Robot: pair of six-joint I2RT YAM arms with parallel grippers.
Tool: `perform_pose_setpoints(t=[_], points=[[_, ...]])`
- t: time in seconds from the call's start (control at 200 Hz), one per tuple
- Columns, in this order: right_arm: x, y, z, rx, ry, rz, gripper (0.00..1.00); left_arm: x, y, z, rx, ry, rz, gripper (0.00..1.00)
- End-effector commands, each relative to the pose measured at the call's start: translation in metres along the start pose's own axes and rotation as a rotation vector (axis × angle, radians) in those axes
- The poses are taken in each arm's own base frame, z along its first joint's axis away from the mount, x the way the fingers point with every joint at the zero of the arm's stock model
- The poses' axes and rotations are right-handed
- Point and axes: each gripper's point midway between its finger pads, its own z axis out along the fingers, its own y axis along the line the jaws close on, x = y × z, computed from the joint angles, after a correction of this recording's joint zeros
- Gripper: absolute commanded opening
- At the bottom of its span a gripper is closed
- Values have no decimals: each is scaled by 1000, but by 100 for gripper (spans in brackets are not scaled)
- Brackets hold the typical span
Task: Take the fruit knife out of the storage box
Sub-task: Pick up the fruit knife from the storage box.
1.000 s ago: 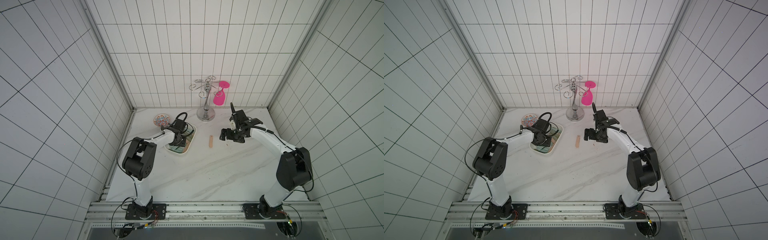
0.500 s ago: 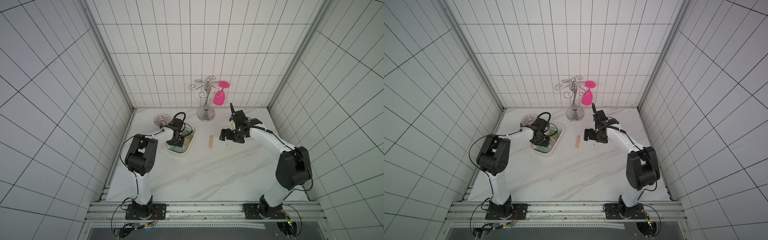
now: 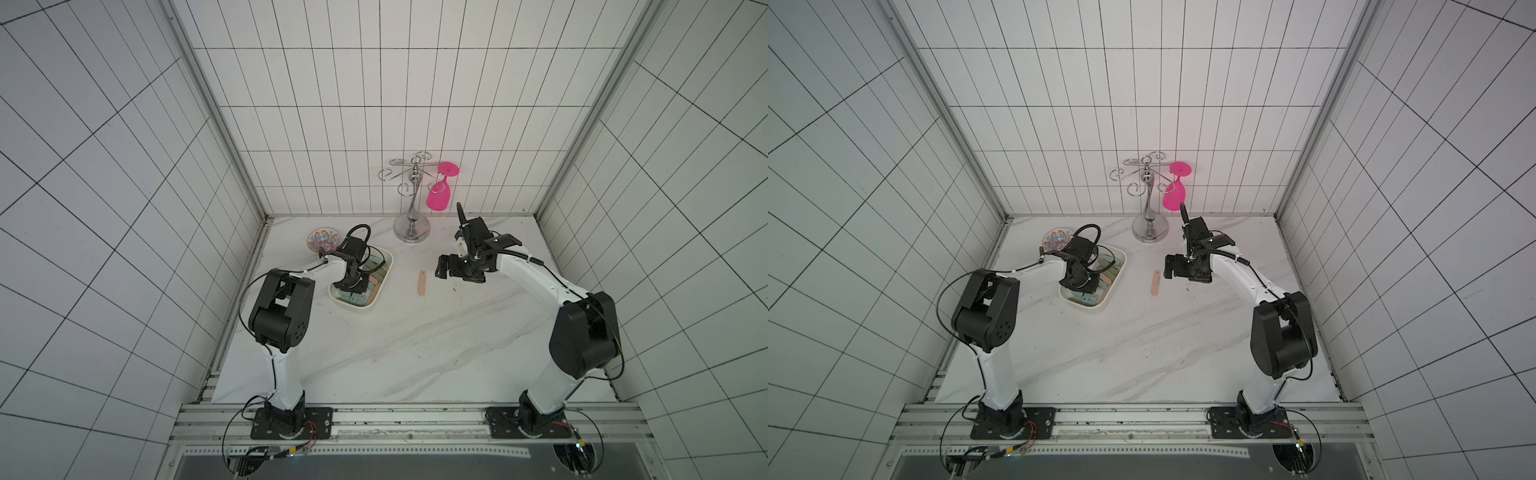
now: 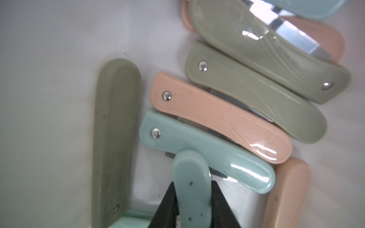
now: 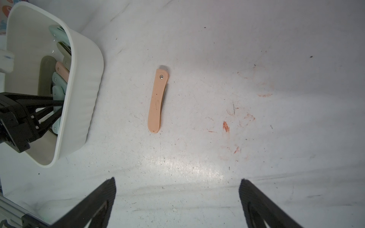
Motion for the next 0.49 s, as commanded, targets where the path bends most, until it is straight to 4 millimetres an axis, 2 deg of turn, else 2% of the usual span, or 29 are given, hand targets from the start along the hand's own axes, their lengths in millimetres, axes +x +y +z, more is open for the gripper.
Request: perform_pose_setpoints(t=[0.0, 0.065, 0.15, 0.27, 0.345, 0.42, 0.49], points=[[-6, 9, -6, -9, -14, -19, 98, -11, -8, -22, 53, -60, -27, 19], [-7, 11, -9, -16, -19, -23, 100, -21, -11, -34, 88, -100, -53, 18], [-7, 16, -13, -39, -25, -31, 93, -34, -19, -51, 150, -155, -87, 17], [-7, 27, -19, -94, -23, -40, 75, -49, -31, -75, 236, -222, -123, 17], [-7, 36, -22, -140, -22, -46, 61, -59, -42, -93, 306, -268, -150, 17], [-8, 47, -26, -195, -21, -50, 46, -66, -54, -108, 394, -306, -183, 16], [-9, 60, -32, -261, -20, -60, 37, -71, -65, -119, 480, -331, -225, 16]])
